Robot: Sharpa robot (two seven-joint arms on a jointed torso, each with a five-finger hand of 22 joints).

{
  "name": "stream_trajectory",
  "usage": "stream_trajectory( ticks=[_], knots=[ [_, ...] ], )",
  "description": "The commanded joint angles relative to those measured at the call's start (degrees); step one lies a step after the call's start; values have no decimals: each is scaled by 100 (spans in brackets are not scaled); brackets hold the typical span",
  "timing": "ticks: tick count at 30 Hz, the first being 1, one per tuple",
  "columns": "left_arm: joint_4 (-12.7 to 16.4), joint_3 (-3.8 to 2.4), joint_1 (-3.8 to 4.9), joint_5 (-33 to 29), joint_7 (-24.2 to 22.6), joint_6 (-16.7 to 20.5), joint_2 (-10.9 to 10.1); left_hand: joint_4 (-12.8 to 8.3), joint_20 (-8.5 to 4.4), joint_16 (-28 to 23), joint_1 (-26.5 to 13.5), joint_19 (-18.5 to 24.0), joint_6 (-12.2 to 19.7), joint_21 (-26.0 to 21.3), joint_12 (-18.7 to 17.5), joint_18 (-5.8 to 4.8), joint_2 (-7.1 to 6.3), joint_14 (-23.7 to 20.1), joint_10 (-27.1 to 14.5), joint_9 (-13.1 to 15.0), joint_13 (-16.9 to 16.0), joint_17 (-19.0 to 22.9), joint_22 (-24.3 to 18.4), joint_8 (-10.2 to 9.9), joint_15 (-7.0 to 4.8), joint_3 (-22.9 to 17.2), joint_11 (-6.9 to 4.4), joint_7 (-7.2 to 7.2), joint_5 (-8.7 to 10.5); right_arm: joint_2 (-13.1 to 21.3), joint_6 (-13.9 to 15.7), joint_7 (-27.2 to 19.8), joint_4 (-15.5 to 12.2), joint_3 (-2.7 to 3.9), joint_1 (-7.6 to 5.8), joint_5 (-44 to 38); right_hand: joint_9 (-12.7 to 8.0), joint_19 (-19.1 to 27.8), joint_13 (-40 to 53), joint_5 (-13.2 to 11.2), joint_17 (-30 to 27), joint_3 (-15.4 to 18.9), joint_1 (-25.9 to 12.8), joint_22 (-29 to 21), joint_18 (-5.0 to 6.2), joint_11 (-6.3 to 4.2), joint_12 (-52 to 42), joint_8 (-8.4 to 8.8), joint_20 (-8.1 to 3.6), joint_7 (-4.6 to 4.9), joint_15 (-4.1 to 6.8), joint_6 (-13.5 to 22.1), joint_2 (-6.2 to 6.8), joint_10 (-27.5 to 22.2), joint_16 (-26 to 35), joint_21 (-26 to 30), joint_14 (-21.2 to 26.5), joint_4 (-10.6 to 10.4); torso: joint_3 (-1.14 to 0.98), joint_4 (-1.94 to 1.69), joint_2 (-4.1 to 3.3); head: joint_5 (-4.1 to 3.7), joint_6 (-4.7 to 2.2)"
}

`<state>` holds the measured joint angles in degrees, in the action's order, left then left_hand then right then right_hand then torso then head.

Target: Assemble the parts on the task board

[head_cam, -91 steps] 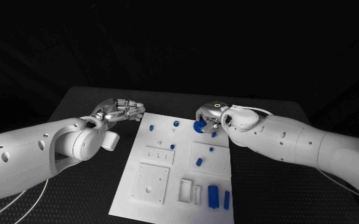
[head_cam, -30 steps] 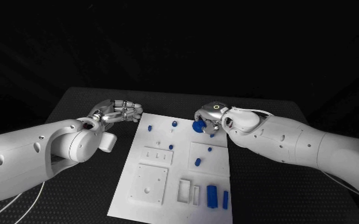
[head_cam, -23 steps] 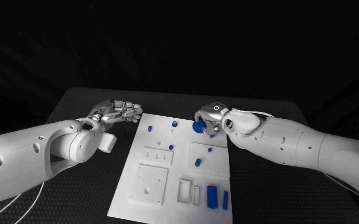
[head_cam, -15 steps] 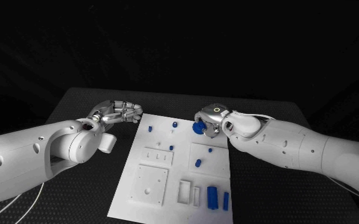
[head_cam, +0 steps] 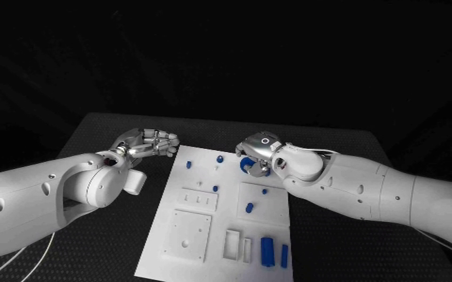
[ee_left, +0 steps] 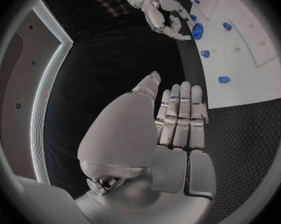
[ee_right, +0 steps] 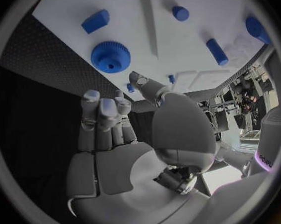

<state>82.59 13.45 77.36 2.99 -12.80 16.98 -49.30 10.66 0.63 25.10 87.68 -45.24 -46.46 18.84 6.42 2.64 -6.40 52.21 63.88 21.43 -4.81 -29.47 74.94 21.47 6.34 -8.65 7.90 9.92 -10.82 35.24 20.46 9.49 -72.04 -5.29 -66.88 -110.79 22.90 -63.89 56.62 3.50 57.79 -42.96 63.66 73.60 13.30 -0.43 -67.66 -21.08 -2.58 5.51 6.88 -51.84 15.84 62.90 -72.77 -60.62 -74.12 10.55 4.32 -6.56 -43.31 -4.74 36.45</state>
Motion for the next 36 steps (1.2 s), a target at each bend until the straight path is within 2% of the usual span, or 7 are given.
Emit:
stream_trajectory(
  ticks=[1, 10, 16, 21, 24, 28, 36],
  knots=[
    [7, -3, 6, 32, -38, -37, 12, 33, -4, -30, 37, 23, -34, -18, -28, 92, 4, -4, 41, -7, 7, -10, 110, -27, 2, 6, 5, 14, 36, -30, 76, 325, -121, 0, 3, -314, 3, -31, -7, -30, 10, -21, -3, -8, 170, -61, 25, 12, -9, -25, 2, -804, 65, -19, 41, -36, -34, -51, -2, -4, -7, 24, -21],
    [9, -3, 6, 32, -35, -35, -2, 39, -4, -33, 40, 22, -34, -17, -30, 92, 5, -3, 43, -8, 7, -13, 110, -27, 3, 9, 6, 16, 36, -41, 16, 494, -294, -1, 3, -460, 6, -36, -10, -47, 21, -69, 6, -14, 170, -65, 32, 15, -18, -29, 7, -812, 103, -6, 47, -40, -41, -114, 3, -23, -12, 71, -20],
    [1, -2, 6, 32, -36, -31, -10, 41, -4, -34, 42, 23, -34, -17, -31, 92, 2, -3, 43, -9, 7, -14, 110, -28, 2, 12, 6, 17, 36, -32, -93, 374, -138, -1, 2, -130, 0, -12, -12, -57, 29, -25, -23, -13, 170, -57, 49, 42, -22, -16, 0, -765, 125, -24, 60, -38, -31, -82, -3, 8, -18, 70, -36],
    [-5, -2, 6, 32, -36, -52, 9, 43, -4, -35, 44, 23, -34, -17, -31, 93, 0, -3, 43, -9, 7, -15, 110, -28, 3, 14, 6, 17, 37, 22, -189, 153, -15, -1, -16, 515, -139, 38, 12, -23, 58, 307, -142, -3, 170, 89, 34, 382, -17, 136, -130, -141, 137, -46, 71, -48, -31, 208, -13, -10, -17, 58, -34],
    [-19, -2, 6, 32, -36, -53, 10, 44, -4, -36, 45, 23, -34, -17, -32, 93, -1, -3, 43, -9, 8, -16, 110, -28, 3, 15, 6, 17, 37, 45, -235, 47, 64, 2, -24, 730, -189, 53, 40, 51, 74, 535, -284, -4, 170, 94, 6, 515, 0, 144, -137, 138, 136, -70, 77, -50, -29, 322, -23, -12, -17, 62, -43],
    [-35, -2, 6, 32, -33, -61, 13, 46, -4, -37, 45, 24, -34, -17, -33, 92, -3, -3, 43, -9, 8, -17, 110, -28, 3, 17, 6, 16, 37, 76, -351, -104, 170, 9, -26, 1018, -238, 105, 103, 19, 97, 969, -562, -5, 170, 215, -50, 660, 25, 265, -234, 464, 140, -175, 98, -39, 11, 472, -21, -6, -21, 67, -31],
    [-46, -2, 5, 32, -33, -76, 33, 49, -3, -39, 47, 24, -34, -16, -34, 92, -4, -3, 43, -10, 8, -19, 110, -29, 3, 20, 5, 15, 38, 68, -552, -419, 467, 10, -26, 1611, -204, 141, 163, 201, 133, 1229, -707, -31, 170, 234, -137, 631, 42, 288, -264, 525, 112, -286, 119, -8, 48, 438, -21, 6, -21, 65, -20]
  ],
)
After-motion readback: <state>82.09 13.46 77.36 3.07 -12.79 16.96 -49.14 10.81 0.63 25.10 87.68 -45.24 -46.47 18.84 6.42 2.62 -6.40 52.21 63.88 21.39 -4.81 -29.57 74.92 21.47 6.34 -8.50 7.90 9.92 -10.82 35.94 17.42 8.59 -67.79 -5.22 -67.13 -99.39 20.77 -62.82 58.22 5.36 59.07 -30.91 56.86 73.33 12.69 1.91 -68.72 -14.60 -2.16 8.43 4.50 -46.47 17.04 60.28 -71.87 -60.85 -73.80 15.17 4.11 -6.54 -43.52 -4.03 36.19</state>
